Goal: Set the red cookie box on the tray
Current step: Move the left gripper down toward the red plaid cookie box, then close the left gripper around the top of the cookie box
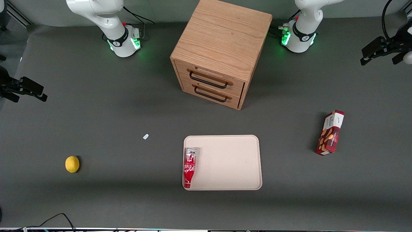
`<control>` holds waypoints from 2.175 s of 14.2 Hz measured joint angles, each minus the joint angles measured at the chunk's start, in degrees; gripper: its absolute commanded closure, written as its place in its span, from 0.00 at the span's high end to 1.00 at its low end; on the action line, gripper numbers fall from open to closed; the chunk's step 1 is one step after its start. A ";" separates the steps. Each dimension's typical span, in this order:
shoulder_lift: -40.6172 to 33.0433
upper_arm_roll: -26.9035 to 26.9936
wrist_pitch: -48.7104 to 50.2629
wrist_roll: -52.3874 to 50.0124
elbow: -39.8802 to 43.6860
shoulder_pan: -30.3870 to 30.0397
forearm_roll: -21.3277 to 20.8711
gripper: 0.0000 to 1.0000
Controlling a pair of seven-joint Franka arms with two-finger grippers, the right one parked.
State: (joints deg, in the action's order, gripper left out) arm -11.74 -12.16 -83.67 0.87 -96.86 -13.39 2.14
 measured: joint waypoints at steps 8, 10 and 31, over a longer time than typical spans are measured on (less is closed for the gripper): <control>3.75 -0.02 -0.41 1.01 -0.14 -0.12 -0.01 1.00; 5.88 -0.03 -1.81 2.19 -0.20 -0.18 -0.05 1.00; 31.12 2.41 -55.32 17.84 -22.63 -0.51 -10.49 1.00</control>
State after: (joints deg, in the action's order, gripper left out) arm 19.38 -9.75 -138.99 18.71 -119.50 -13.90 -8.35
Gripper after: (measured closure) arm 0.000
